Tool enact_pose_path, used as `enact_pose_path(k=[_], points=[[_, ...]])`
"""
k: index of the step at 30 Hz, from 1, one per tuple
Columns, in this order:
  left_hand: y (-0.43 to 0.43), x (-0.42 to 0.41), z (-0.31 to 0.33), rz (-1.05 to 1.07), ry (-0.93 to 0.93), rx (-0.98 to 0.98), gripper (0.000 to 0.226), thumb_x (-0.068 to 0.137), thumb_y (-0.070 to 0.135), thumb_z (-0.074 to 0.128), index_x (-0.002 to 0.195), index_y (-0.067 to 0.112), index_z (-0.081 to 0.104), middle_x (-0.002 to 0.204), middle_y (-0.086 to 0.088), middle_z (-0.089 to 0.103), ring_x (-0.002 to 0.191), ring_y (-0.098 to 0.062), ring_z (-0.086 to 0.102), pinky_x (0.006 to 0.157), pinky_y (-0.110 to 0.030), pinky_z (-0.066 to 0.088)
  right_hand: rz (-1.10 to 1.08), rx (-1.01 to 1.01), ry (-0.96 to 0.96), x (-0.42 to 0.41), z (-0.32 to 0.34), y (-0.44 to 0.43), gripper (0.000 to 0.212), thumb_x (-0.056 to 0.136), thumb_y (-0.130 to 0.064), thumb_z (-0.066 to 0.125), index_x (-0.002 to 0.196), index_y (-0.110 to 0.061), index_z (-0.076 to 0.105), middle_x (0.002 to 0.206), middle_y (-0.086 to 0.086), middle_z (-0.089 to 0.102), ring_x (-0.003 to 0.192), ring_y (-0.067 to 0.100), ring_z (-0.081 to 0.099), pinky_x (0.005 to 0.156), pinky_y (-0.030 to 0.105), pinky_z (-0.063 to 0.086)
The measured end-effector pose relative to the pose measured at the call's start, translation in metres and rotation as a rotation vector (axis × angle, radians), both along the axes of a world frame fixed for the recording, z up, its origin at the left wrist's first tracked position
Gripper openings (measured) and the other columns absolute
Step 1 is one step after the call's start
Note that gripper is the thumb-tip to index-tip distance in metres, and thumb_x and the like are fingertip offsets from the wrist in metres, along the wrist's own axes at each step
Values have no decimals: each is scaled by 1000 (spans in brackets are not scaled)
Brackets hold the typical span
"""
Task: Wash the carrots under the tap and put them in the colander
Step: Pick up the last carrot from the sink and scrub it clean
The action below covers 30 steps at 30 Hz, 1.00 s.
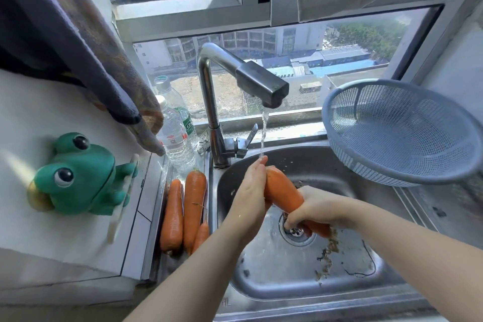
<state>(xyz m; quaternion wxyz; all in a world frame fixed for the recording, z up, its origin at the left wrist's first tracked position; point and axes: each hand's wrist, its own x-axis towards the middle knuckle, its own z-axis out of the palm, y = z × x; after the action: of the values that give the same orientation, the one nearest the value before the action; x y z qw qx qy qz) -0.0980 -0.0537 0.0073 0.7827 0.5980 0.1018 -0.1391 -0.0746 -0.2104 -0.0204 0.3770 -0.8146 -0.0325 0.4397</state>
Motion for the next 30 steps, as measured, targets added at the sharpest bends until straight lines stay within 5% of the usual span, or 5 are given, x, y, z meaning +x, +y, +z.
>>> enact_pose_path(k=[5,12,21,26,30], points=[[9,-3,-1,-100,-54,52,35,102,30,40,136,24,41,121,-1,53,104,-10,55,93,-31,51,-94,65,-109,-22,42,11,14,71,-1,61,72,-7,49,54,4,54,47,20,52,51,29,44],[2,16,5,246,196,-166,19,98,27,51,89,15,63,88,-5,64,81,-18,57,72,-35,49,-86,-182,-533,-19,32,28,12,67,-12,63,73,-7,53,64,3,55,53,17,47,49,27,35],[0,-2,7,216,154,-209,27,102,23,40,129,26,47,113,-5,55,96,-16,54,83,-33,49,-84,-112,-505,-17,29,29,16,67,-9,63,63,-11,47,59,0,50,52,15,43,49,24,32],[-5,0,7,377,94,-126,12,95,13,52,105,18,57,93,-4,59,81,-15,56,66,-29,47,-18,-250,-669,-23,36,33,14,73,-15,62,84,-16,54,78,1,62,69,19,60,61,31,51],[-8,10,13,475,263,-311,8,89,17,60,94,11,62,83,-10,62,75,-22,58,70,-35,50,9,-355,-855,-30,38,32,17,81,-19,59,89,-16,45,79,1,58,68,24,53,58,31,40]])
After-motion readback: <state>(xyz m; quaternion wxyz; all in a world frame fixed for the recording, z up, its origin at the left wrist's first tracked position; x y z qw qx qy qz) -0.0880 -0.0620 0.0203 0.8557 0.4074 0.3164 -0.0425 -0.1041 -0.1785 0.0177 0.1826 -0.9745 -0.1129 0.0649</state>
